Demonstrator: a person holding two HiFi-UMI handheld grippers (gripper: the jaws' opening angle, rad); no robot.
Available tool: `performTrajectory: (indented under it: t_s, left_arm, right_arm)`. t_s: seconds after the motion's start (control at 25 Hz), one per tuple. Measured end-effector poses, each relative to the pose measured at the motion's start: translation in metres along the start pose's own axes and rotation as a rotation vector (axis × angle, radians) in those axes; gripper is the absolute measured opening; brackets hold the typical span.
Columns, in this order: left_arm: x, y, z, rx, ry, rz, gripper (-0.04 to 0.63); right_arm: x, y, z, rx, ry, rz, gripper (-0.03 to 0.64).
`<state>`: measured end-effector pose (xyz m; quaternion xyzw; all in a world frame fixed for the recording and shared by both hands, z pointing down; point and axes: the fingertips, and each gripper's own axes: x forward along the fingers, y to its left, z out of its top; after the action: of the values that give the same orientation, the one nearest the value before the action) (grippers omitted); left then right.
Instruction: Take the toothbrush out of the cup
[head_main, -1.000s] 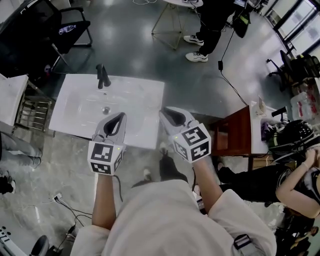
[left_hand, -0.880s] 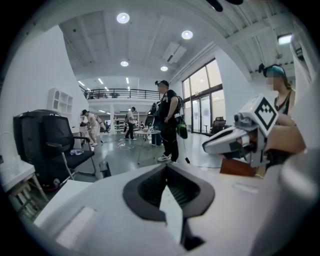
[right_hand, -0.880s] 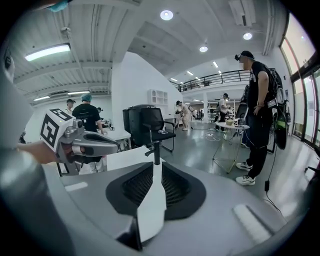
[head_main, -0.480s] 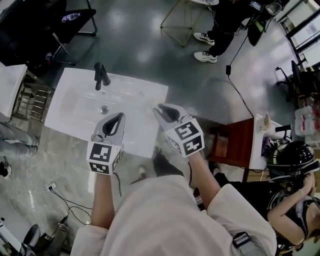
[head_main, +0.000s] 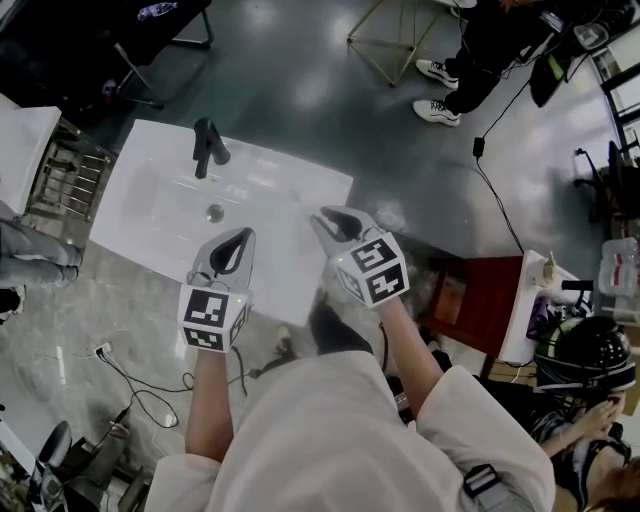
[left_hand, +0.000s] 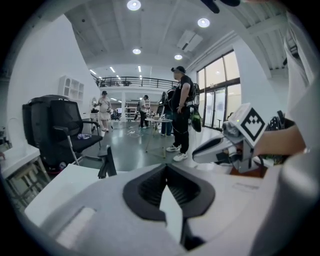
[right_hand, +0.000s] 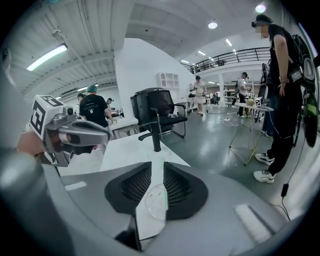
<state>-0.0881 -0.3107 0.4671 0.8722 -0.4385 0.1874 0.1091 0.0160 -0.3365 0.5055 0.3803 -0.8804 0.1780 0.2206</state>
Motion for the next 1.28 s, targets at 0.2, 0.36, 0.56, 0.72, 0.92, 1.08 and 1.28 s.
performTrajectory:
  t_s: [0.2, 0.36, 0.56, 0.72, 0.92, 1.08, 1.28]
  left_arm:
    - [0.013, 0.008, -0.009, -0.025, 0.024, 0.021, 0.002]
    - [0.020, 0.014, -0.017, -0.047, 0.041, 0.041, 0.002]
    - [0.025, 0.028, -0.028, -0.075, 0.063, 0.069, 0.002]
    - [0.027, 0.036, -0.034, -0.092, 0.080, 0.087, 0.002]
    - [0.029, 0.044, -0.039, -0.100, 0.093, 0.096, 0.002]
    - [0.032, 0.046, -0.042, -0.102, 0.100, 0.094, 0.002]
    - [0.035, 0.046, -0.045, -0.101, 0.104, 0.082, 0.002]
  right_arm:
    - [0.024, -0.010, -0.016, -0.014, 0.055, 0.026, 0.084]
    - [0.043, -0.014, -0.028, -0.021, 0.096, 0.050, 0.083]
    - [0.065, -0.017, -0.041, -0.033, 0.155, 0.068, 0.083]
    - [0.079, -0.020, -0.044, -0.043, 0.175, 0.077, 0.084]
    - [0.092, -0.023, -0.050, -0.041, 0.196, 0.080, 0.084]
    - [0.096, -0.025, -0.050, -0.052, 0.202, 0.076, 0.083]
    - [0.098, -0.026, -0.052, -0.072, 0.224, 0.058, 0.080]
